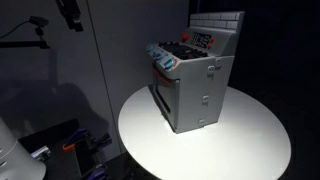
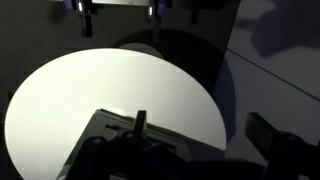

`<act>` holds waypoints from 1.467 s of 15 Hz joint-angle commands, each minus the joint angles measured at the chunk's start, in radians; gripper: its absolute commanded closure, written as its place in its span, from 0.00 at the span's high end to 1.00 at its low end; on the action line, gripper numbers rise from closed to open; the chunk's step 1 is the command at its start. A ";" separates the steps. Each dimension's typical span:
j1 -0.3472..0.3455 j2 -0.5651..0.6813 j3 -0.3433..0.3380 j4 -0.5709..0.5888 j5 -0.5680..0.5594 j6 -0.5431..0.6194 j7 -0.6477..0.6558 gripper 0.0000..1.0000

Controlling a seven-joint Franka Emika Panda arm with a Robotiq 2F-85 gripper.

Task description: Press the top button on the microwave oven controlling panel of the stove

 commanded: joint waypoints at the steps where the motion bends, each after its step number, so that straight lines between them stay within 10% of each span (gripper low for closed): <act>1: -0.014 -0.001 0.009 0.003 0.008 -0.004 -0.009 1.00; 22: -0.097 0.225 -0.024 0.173 -0.019 0.102 0.003 1.00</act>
